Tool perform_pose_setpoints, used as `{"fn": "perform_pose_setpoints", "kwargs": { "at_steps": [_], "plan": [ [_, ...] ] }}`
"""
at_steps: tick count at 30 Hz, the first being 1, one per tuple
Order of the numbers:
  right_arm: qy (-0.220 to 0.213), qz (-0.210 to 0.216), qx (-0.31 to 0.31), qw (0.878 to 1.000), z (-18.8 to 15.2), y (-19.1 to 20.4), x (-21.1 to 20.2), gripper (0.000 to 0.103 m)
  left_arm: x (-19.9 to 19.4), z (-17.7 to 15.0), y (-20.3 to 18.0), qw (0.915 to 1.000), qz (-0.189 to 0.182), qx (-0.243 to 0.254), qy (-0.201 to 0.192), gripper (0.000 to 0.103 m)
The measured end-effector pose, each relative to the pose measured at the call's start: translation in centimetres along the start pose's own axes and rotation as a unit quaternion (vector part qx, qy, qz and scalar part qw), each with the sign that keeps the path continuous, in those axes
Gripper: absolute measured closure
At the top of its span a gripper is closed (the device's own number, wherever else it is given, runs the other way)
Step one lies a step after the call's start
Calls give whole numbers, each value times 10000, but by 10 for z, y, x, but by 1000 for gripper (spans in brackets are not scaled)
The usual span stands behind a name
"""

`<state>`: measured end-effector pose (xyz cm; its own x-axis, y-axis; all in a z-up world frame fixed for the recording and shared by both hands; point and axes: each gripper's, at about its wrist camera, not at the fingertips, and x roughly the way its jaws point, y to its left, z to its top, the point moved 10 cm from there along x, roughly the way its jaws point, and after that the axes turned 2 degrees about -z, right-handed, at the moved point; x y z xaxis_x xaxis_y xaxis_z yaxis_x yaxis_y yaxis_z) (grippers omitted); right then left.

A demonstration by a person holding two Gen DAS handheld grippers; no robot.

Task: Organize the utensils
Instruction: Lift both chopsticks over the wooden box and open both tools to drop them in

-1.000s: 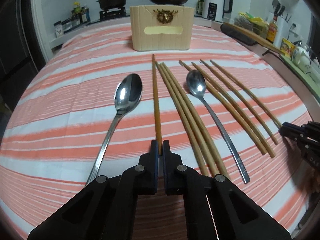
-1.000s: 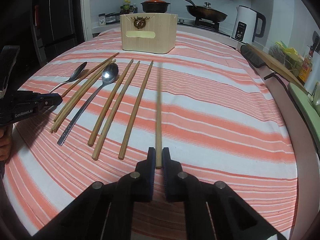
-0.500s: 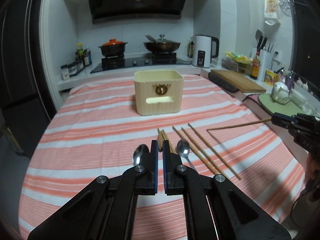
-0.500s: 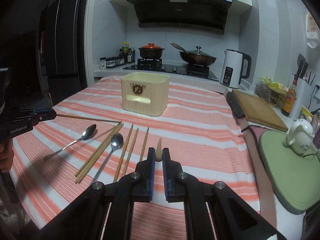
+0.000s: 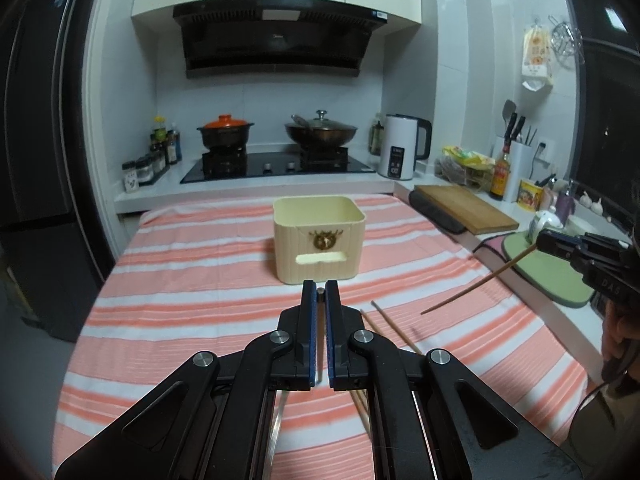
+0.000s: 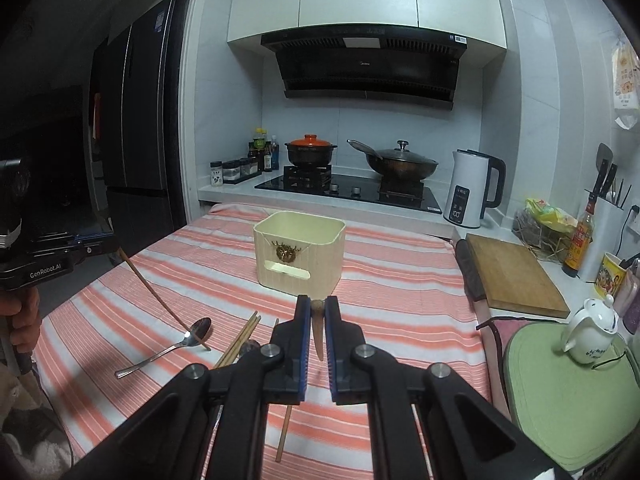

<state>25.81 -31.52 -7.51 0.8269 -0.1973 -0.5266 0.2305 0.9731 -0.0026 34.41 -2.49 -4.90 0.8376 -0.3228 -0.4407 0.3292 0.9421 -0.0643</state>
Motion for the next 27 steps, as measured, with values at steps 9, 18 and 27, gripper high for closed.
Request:
{"fn": "perform_pose_setpoints", "kwargs": {
  "at_steps": [9,18,27],
  "plan": [
    [-31,276,73,9996,23,9,2,96,0,28,2,9998,-106,-98,-123,102],
    [-206,438,49,9988,62,15,19,96,19,80,9,9988,-210,-335,-289,102],
    [-760,324,229,9963,135,7,52,96,56,163,35,9942,-15,-676,-835,102]
  ]
}}
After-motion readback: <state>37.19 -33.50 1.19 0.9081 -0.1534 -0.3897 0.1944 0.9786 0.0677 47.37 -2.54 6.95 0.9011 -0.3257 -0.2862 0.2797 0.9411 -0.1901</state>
